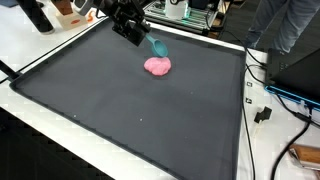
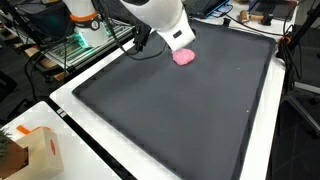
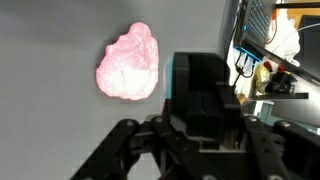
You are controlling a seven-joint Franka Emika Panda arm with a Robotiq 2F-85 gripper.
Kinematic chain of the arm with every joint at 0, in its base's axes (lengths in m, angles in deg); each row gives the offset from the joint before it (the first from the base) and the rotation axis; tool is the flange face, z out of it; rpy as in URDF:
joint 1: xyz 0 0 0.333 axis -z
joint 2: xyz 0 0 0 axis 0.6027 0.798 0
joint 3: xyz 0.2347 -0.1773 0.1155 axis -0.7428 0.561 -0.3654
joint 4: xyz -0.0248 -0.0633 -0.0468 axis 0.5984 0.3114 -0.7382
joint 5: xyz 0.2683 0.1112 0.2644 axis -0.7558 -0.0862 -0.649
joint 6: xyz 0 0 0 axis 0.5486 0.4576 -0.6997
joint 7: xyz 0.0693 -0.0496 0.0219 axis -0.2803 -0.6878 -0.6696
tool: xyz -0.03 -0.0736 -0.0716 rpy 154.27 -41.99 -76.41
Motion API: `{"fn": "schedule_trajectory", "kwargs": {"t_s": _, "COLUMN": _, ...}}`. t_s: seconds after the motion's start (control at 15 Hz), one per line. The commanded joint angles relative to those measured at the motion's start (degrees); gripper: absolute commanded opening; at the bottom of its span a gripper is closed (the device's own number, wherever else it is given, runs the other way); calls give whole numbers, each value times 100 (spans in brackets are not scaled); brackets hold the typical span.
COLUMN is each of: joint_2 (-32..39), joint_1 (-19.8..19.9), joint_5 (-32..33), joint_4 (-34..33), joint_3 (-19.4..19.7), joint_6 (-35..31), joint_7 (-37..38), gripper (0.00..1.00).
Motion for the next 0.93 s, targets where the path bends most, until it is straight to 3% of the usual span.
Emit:
{"fn": "schedule_trajectory", "kwargs": {"t_s": 0.0, "joint_2": 172, "joint_1": 80, "joint_5": -214, "joint_4": 112, "joint_3": 21, "joint_6": -334, "joint_7": -264, "gripper": 25}}
{"fn": "schedule_trajectory", "kwargs": {"t_s": 0.47, "joint_2": 541, "joint_1": 197, "joint_5": -509, "joint_4": 91, "joint_3": -17, "joint_6": -190, "joint_7": -471, "gripper": 25}}
{"fn": "schedule_trajectory", "kwargs": {"t_s": 0.87, "joint_2": 721, "joint_1": 101, "joint_5": -308, "joint_4": 131, "joint_3": 57, "joint_6": -505, "joint_7": -412, "gripper": 25}}
